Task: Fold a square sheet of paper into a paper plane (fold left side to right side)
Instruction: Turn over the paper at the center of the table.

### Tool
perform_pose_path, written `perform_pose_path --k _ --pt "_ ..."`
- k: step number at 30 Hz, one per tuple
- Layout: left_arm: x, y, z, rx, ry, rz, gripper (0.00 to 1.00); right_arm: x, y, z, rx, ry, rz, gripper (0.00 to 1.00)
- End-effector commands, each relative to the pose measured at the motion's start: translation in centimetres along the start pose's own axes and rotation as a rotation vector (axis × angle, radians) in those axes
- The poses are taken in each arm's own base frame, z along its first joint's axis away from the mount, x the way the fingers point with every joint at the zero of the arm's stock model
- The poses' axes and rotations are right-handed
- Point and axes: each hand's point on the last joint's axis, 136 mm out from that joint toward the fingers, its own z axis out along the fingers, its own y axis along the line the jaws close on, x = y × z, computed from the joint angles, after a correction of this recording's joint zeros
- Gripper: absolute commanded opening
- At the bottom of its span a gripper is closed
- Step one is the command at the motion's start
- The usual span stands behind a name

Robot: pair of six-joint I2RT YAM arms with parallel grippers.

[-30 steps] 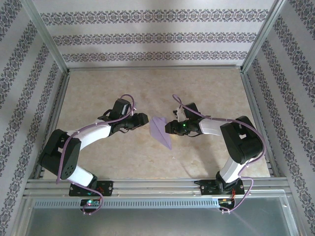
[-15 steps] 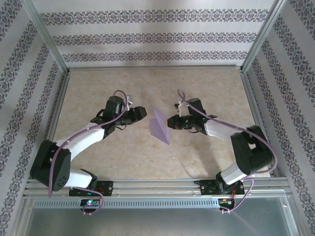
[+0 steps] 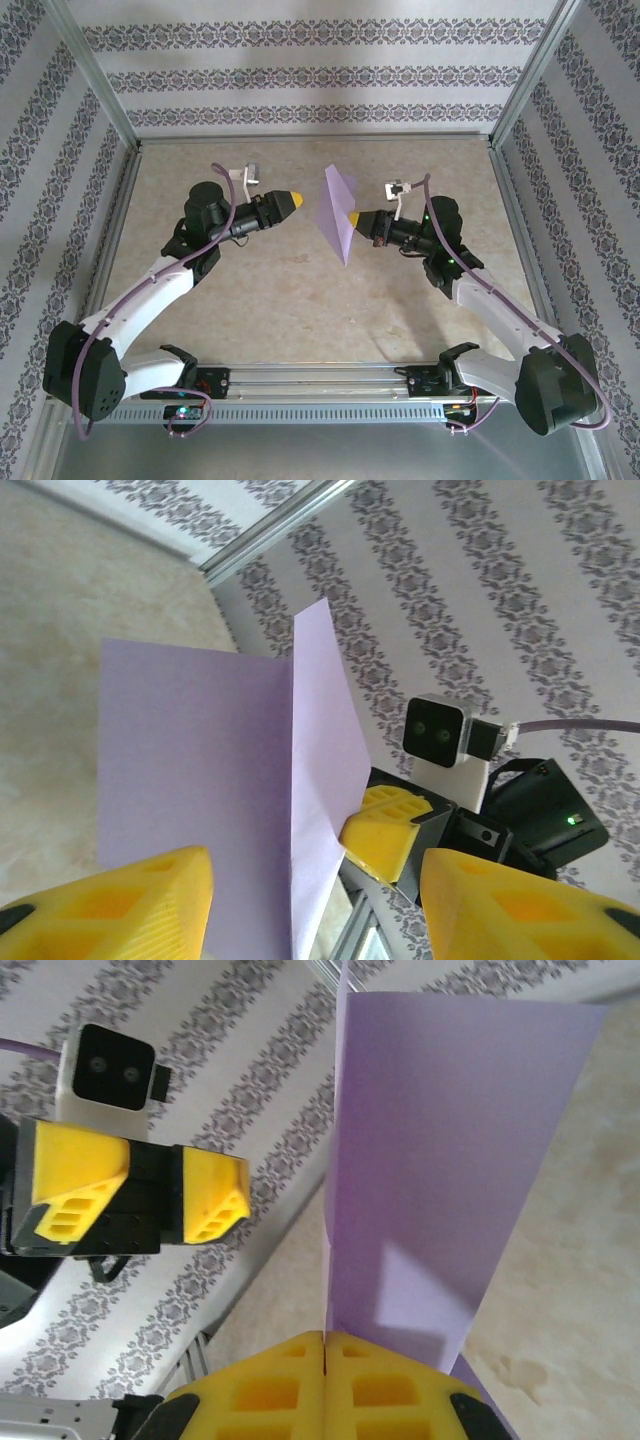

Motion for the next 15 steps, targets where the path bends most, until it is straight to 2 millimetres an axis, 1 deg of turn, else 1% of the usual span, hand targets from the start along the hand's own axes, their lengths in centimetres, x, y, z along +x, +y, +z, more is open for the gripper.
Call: perform_pose_path --k 1,5,9,12,15 --pt "-0.6 -3.2 0.0 0.118 0.001 0.043 0.53 -1.1 3.1 0.2 -0.115 -0.036 -0.020 0.00" --pt "-0.2 -3.7 0.7 0.150 0.022 0.039 0.51 -1.1 4.4 1.1 -0.155 -0.018 -0.030 0.00" --pt "0.2 -3.4 1.4 0.158 0.041 0.027 0.51 -0.9 5.3 2.0 -0.188 0.000 -0.033 0.00" --pt "0.4 -3.3 1.8 0.163 0.047 0.021 0.50 -0.7 5.6 2.5 -0.207 0.011 -0.030 0.00" --pt "0.5 -3.3 2.1 0.168 0.056 0.020 0.45 -0.4 5.8 2.9 -0.218 0.019 -0.024 0.00"
